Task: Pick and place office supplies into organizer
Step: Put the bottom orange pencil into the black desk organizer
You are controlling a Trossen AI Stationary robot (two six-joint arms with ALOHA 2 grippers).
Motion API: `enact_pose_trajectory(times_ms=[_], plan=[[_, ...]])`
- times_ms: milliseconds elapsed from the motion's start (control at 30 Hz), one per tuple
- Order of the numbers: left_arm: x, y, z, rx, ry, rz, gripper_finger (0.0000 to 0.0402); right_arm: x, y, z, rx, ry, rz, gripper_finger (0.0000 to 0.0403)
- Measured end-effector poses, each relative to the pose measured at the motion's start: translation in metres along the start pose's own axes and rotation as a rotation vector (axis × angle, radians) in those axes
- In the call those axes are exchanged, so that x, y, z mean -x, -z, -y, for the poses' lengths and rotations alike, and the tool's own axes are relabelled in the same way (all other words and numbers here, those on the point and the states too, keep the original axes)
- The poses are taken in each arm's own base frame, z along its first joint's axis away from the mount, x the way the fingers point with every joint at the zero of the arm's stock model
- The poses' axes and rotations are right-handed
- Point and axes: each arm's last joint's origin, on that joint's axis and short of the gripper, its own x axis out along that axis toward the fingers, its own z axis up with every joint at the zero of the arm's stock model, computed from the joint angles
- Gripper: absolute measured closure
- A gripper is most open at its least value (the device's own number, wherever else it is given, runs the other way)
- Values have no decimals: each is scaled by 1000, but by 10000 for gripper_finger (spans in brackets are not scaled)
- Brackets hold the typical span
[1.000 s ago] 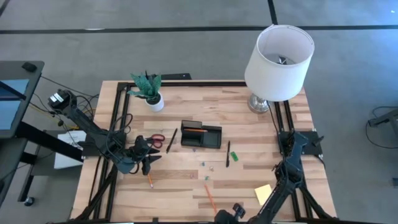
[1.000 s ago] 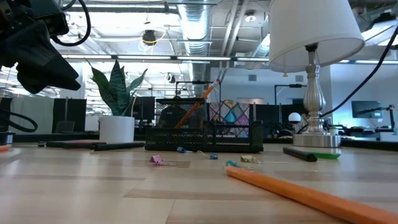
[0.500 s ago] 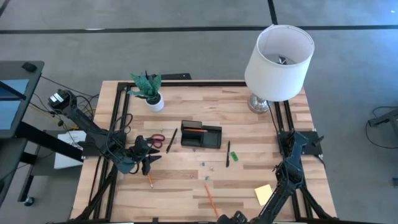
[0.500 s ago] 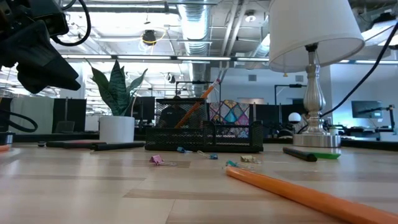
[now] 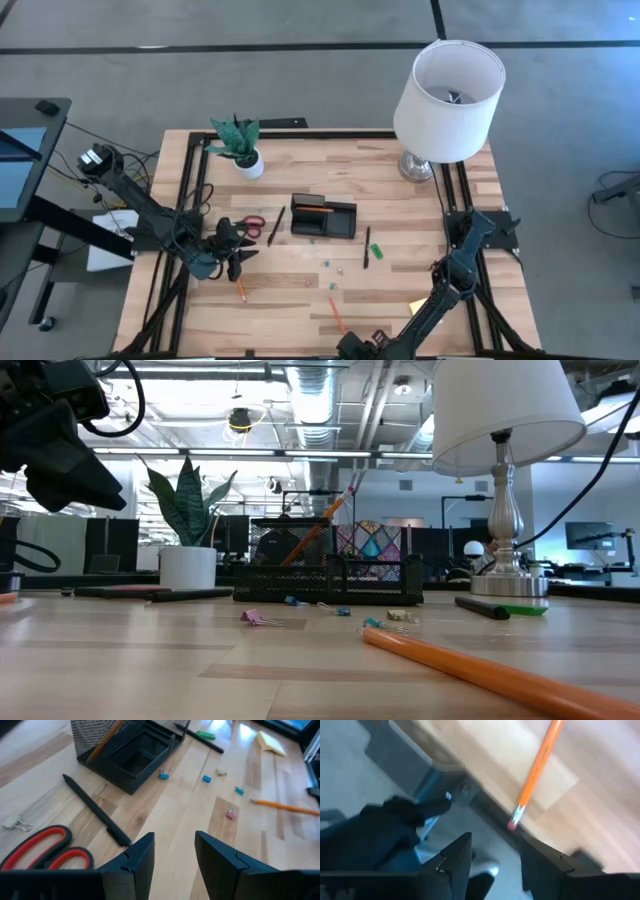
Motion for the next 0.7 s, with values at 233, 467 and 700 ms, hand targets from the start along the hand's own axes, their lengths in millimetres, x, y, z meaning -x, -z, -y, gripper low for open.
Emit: enact_pose_trajectory(times_ms=[233, 467, 700], plan=[[0, 1, -1, -4, -6, -5, 265, -4, -3, 2, -5, 32, -23, 257], [0, 0, -1, 1, -9, 1, 265, -5, -14, 3, -26, 37, -15, 268], [0, -2, -2, -3, -50, 68, 265, -5, -15, 3, -38, 44, -22, 270]])
